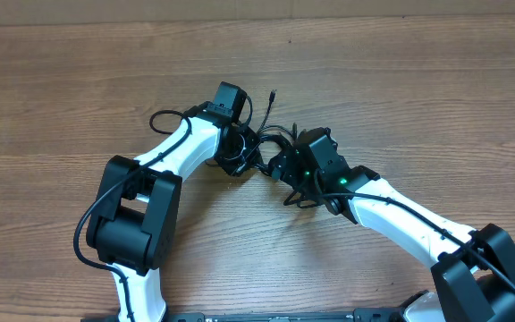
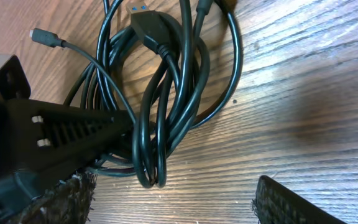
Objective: Untangle cables
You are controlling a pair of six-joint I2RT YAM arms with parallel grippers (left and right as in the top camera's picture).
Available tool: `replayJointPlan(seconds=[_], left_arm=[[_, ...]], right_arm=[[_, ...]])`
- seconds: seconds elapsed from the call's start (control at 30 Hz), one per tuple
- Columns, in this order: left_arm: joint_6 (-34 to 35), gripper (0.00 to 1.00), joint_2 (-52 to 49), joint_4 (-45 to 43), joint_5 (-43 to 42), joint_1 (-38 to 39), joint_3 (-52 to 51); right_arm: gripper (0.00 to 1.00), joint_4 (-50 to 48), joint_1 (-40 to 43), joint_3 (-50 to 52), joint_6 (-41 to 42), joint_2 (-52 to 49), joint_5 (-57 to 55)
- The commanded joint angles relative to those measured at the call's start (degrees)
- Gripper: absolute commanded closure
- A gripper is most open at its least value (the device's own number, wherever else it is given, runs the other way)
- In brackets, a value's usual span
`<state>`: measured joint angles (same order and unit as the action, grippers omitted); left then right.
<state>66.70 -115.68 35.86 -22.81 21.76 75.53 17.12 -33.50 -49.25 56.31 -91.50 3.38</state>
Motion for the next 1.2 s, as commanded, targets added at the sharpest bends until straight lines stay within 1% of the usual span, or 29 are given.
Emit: replayJointPlan(seconds=[0.0, 0.13, 0.2, 0.3, 0.37, 0.5, 0.87, 0.97, 1.07, 1.17], left_arm=[[3.69, 0.96, -0.35, 0.33, -5.79, 0.22, 1.20], [7.74, 0.96, -0.35, 0.37, -9.35, -0.20, 1.20], [8.37, 0.96, -0.35, 0.37, -10.43, -0.48, 1.20], [8.59, 0.96, -0.35, 0.35, -13.09, -1.14, 1.20], [8.59, 0.96, -0.35, 0.35, -14.71, -1.62, 1.20], [8.26, 0.95, -0.35, 0.81, -15.19, -2.56, 1.20], [8.31, 0.96, -0.35, 0.90, -22.25, -3.85, 1.20], [8.31, 0.96, -0.35, -0.42, -23.39, -3.85, 1.20], [8.26, 0.96, -0.35, -1.55, -23.39, -3.85, 1.20], [8.28, 0.96, -0.35, -1.73, -24.00, -3.85, 1.20]], right_arm=[[0.19, 0.37, -0.28, 0.48, -0.87, 1.68, -2.03], [0.20, 0.33, -0.28, 1.44, -0.17, 1.64, -2.93], [0.20, 0.37, -0.28, 1.86, 0.90, 1.64, -3.34], [0.27, 0.57, -0.28, 2.01, 1.25, 1.64, -3.54], [0.28, 1.03, -0.28, 2.01, 2.69, 1.64, -4.44], [0.28, 1.44, -0.28, 2.01, 3.91, 1.64, -5.27], [0.28, 1.44, -0.28, 2.01, 3.93, 1.64, -5.44], [0.29, 1.51, -0.28, 2.01, 4.00, 1.64, -5.44], [0.29, 1.68, -0.24, 2.01, 6.93, 1.64, -5.46], [0.30, 1.90, -0.17, 2.01, 8.13, 1.64, -6.19]])
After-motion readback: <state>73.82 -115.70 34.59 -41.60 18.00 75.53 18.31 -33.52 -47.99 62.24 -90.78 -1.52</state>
